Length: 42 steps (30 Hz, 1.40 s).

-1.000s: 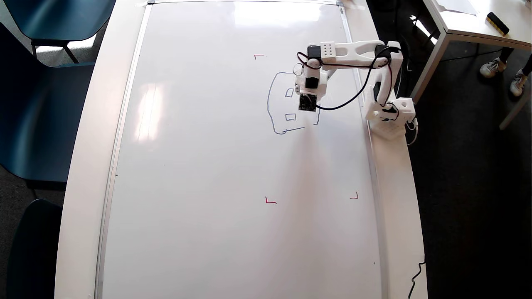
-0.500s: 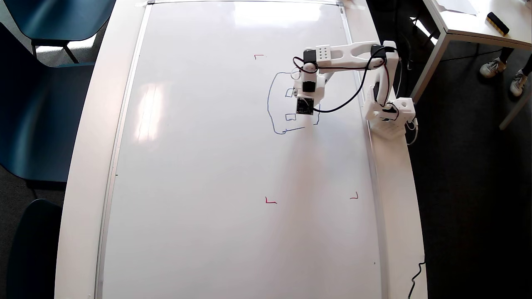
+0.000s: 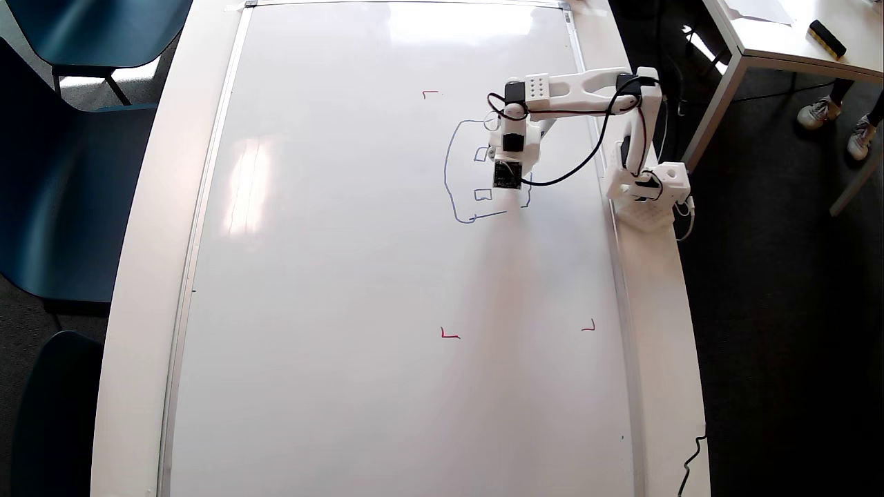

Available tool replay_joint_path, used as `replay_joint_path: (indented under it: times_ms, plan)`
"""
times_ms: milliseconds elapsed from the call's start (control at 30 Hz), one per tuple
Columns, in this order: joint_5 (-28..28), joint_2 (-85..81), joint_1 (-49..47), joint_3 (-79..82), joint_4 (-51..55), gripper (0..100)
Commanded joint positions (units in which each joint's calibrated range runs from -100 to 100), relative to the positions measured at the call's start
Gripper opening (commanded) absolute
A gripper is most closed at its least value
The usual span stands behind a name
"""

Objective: Draw on a whiteboard a robot head using a pen attached to the gripper

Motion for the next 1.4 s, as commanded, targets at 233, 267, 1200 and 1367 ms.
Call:
replay_joint_path:
  times_ms: [233, 267, 1200, 1367]
  plan:
    - [1.28, -1.07, 1.46, 3.06, -0.53, 1]
    - [1.33, -1.07, 2.50, 3.06, -0.53, 1]
    - [2.94, 2.11, 6.03, -1.93, -0.79, 1]
    - [2.88, 4.04, 6.03, -5.47, -0.79, 1]
